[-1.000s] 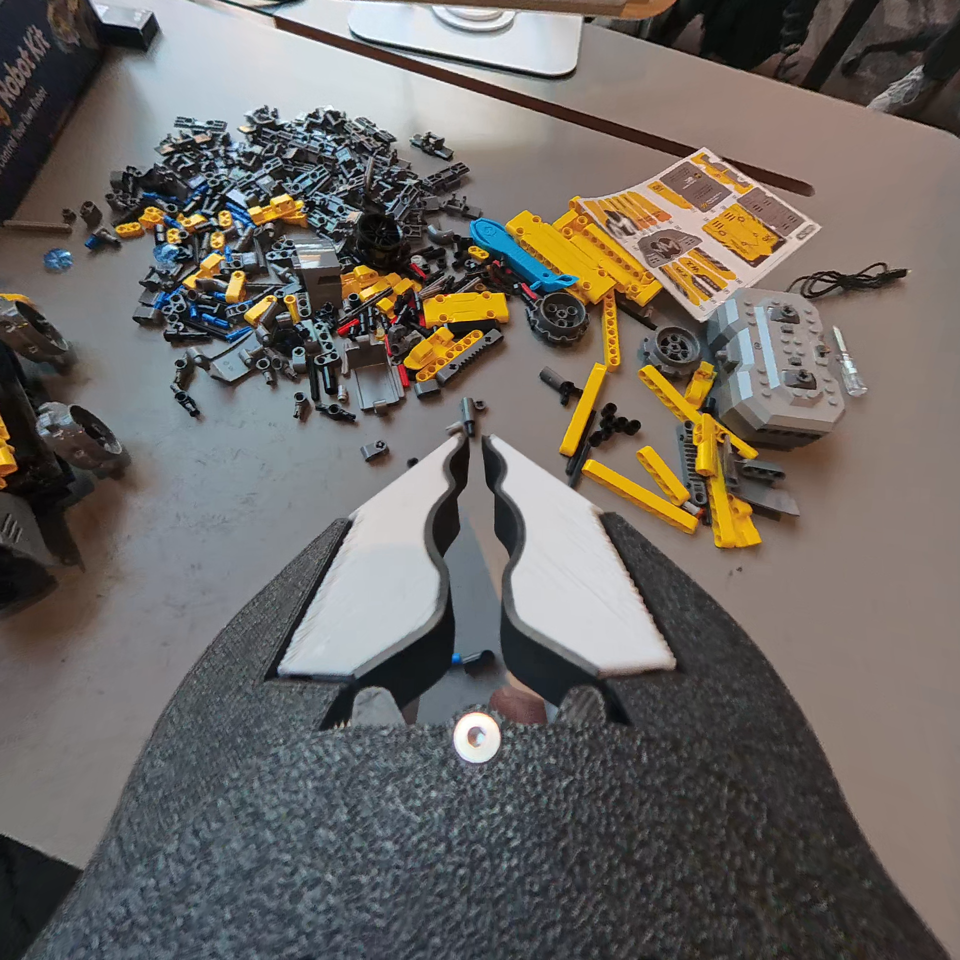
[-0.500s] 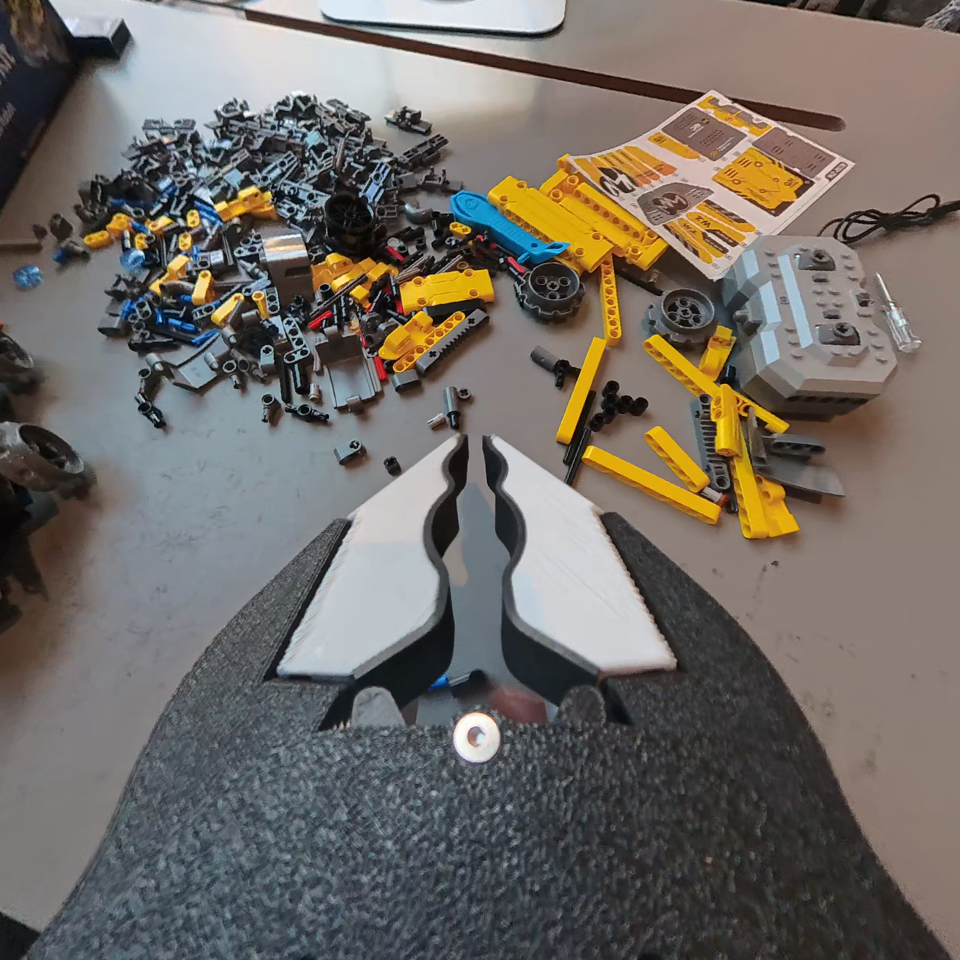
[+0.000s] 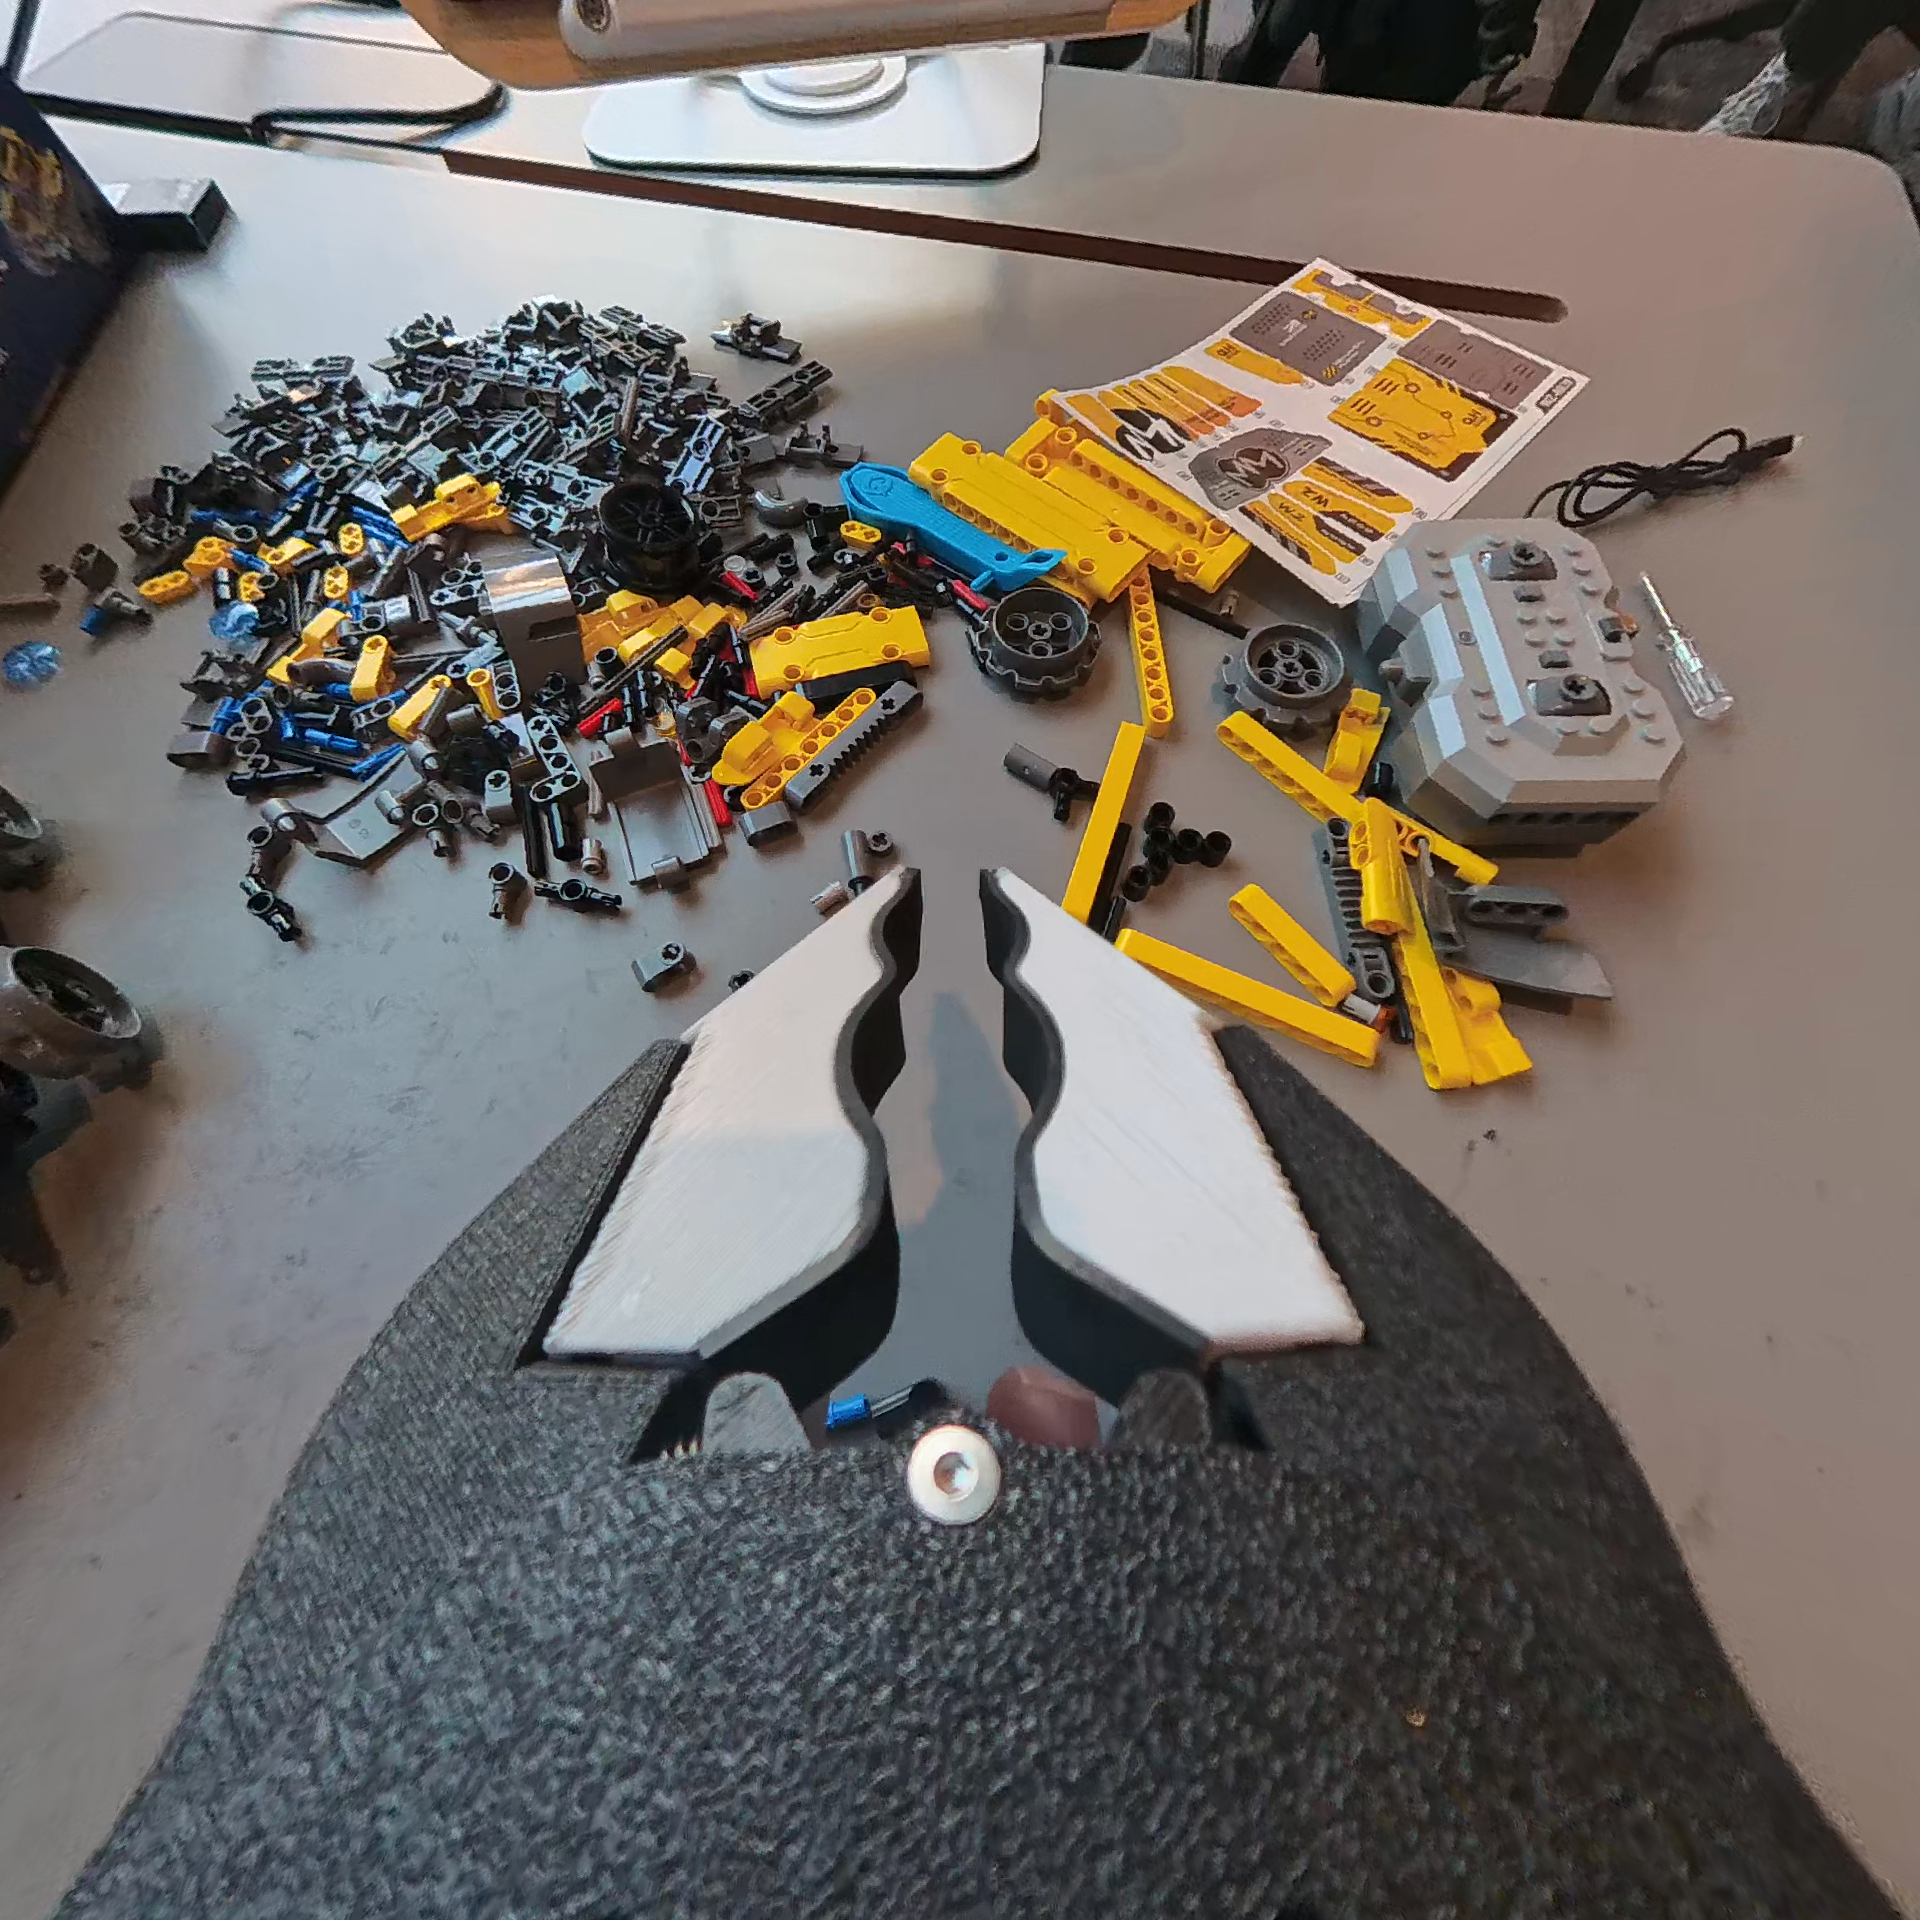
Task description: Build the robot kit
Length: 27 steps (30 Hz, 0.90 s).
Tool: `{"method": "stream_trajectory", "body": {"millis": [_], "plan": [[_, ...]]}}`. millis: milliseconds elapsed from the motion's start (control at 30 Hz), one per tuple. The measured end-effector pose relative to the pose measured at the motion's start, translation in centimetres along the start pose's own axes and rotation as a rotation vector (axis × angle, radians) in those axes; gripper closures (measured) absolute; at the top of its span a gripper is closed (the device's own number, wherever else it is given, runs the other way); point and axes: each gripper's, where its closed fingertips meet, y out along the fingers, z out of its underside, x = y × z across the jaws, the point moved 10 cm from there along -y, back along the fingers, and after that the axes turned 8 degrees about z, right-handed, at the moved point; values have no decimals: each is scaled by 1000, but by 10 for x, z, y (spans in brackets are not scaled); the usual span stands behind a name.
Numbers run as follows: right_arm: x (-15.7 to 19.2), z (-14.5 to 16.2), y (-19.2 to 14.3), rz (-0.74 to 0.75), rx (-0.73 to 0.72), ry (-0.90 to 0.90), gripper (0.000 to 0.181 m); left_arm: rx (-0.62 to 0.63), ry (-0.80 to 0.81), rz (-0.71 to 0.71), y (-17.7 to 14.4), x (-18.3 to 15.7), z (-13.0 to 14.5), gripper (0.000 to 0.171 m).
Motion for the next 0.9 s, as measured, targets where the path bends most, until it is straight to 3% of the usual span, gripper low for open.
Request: {"method": "stream_trajectory", "body": {"millis": [333, 533, 900], "plan": [[-16, 3, -9, 61, -31, 47, 167, 0, 6, 3, 0, -1, 0, 119], [-40, 10, -19, 203, -90, 163, 164, 3, 12, 4, 0, -2, 0, 119], [-35, 23, -8, 192, -64, 168, 158, 6, 16, 2, 1, -2, 0, 119]]}}
